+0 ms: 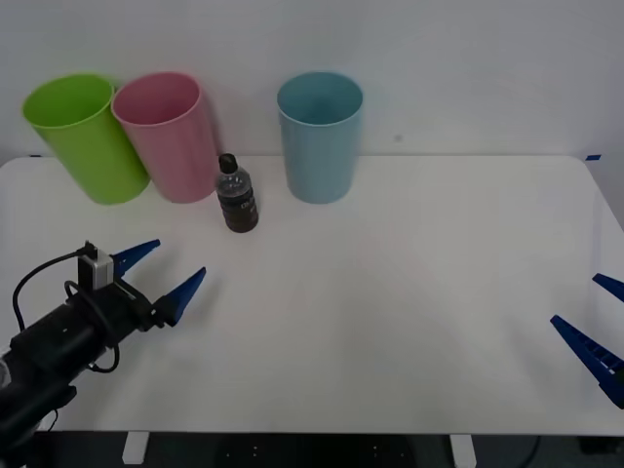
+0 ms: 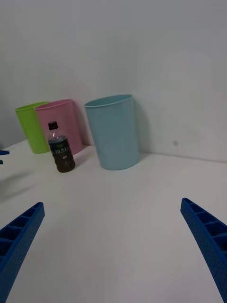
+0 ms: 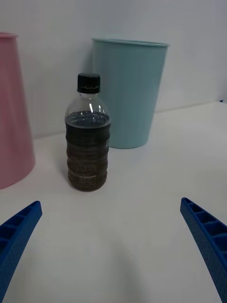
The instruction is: Grasp the object on the table and drop it into the matching bin: aluminum can to the light blue bin, PET bottle to the pink bin.
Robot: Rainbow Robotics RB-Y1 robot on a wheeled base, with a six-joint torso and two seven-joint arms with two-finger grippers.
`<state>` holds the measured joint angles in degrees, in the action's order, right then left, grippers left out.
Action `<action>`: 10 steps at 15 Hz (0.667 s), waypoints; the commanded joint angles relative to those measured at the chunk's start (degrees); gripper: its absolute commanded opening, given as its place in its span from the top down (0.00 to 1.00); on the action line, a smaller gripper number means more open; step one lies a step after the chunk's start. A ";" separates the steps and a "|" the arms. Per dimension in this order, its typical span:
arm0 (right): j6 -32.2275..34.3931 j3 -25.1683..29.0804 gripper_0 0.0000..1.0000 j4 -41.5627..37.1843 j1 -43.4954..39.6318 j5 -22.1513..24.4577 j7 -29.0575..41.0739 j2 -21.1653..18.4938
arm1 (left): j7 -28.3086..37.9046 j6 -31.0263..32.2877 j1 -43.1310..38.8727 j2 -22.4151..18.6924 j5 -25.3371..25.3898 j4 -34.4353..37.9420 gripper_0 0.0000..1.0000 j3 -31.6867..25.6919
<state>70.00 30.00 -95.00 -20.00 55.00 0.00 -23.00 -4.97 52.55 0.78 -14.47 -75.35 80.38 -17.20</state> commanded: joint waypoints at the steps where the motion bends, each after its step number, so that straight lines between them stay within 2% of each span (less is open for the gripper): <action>1: 0.00 0.00 0.00 0.00 0.00 0.00 0.00 0.00 | 0.66 -1.13 0.10 0.32 -0.06 -0.14 0.00 -0.03; 10: 0.00 0.00 0.00 0.00 0.00 0.00 0.00 0.00 | 1.54 -5.97 2.12 6.03 -2.43 -1.63 0.00 -0.65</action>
<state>70.00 30.00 -95.00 -20.00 55.00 0.00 -23.00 -3.44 47.01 2.38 -8.78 -77.72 79.30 -17.88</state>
